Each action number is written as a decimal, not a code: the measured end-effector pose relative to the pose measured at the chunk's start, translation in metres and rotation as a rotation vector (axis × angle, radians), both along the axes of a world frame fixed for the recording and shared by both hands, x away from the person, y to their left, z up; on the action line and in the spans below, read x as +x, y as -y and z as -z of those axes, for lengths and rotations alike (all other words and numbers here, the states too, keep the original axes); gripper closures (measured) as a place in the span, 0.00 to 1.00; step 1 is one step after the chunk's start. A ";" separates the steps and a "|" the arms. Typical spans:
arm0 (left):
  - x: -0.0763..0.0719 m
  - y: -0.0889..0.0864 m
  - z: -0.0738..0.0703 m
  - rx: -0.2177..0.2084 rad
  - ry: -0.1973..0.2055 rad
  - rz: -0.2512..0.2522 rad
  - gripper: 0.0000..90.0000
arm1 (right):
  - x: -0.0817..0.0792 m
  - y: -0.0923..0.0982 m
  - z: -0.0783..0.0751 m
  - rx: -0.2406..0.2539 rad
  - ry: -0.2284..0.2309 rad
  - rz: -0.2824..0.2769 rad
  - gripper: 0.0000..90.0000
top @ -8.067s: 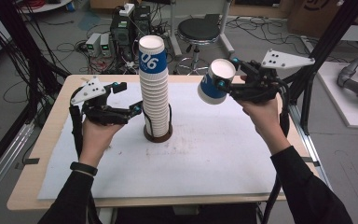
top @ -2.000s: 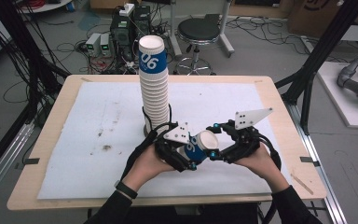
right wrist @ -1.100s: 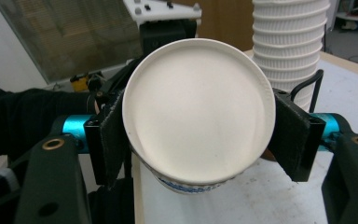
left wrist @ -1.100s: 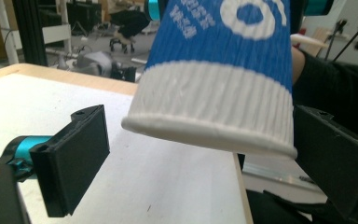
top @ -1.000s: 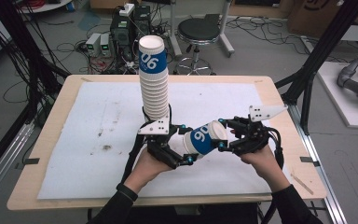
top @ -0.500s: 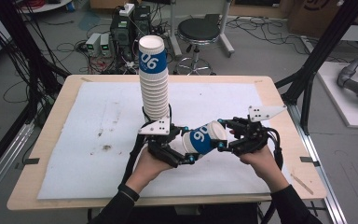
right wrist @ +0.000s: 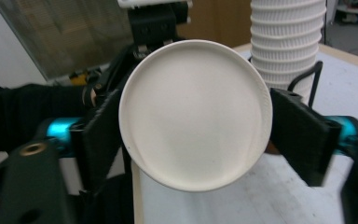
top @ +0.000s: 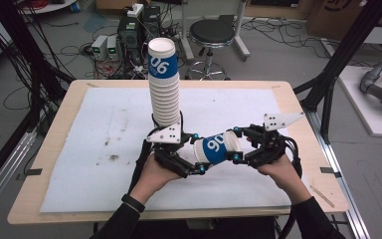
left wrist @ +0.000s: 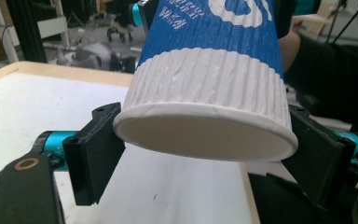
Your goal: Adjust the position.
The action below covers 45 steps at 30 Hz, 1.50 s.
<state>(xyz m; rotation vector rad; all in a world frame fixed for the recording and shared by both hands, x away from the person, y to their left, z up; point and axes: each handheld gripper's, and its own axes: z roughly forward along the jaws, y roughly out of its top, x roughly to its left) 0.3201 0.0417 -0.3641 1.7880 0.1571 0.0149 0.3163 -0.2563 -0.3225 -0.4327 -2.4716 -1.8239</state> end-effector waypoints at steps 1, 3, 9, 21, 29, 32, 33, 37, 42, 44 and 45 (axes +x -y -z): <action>0.000 0.000 -0.002 0.016 0.004 0.000 0.20 | 0.000 0.000 -0.001 -0.008 0.006 -0.002 0.22; -0.001 0.000 -0.005 0.042 0.020 -0.006 0.21 | -0.001 0.001 -0.003 -0.028 0.016 -0.003 0.21; -0.003 0.000 -0.012 0.154 0.054 -0.027 0.21 | -0.005 0.000 -0.010 -0.097 0.065 0.012 0.21; -0.005 0.004 -0.014 0.261 0.072 -0.032 0.21 | -0.004 -0.018 0.005 -0.284 0.068 0.004 0.27; -0.004 0.002 -0.015 0.193 0.062 -0.045 0.15 | -0.001 -0.012 0.007 -0.220 0.082 -0.046 0.32; -0.005 0.000 -0.016 0.141 0.053 -0.046 0.15 | -0.001 -0.009 0.007 -0.171 0.086 -0.045 0.32; -0.005 -0.001 -0.017 0.116 0.054 -0.045 0.15 | -0.001 -0.008 0.007 -0.156 0.080 -0.050 0.32; -0.005 -0.004 -0.018 0.034 0.035 -0.030 0.15 | 0.000 -0.003 0.005 -0.100 0.071 -0.062 0.33; -0.002 -0.007 -0.012 -0.092 -0.028 -0.016 0.14 | 0.000 0.004 0.004 -0.016 0.063 -0.076 0.33; -0.001 -0.007 -0.008 -0.119 -0.045 -0.008 0.12 | 0.001 0.005 0.004 0.021 0.056 -0.074 0.33; -0.001 -0.006 -0.008 -0.124 -0.047 -0.008 0.13 | 0.001 0.005 0.004 0.021 0.055 -0.078 0.33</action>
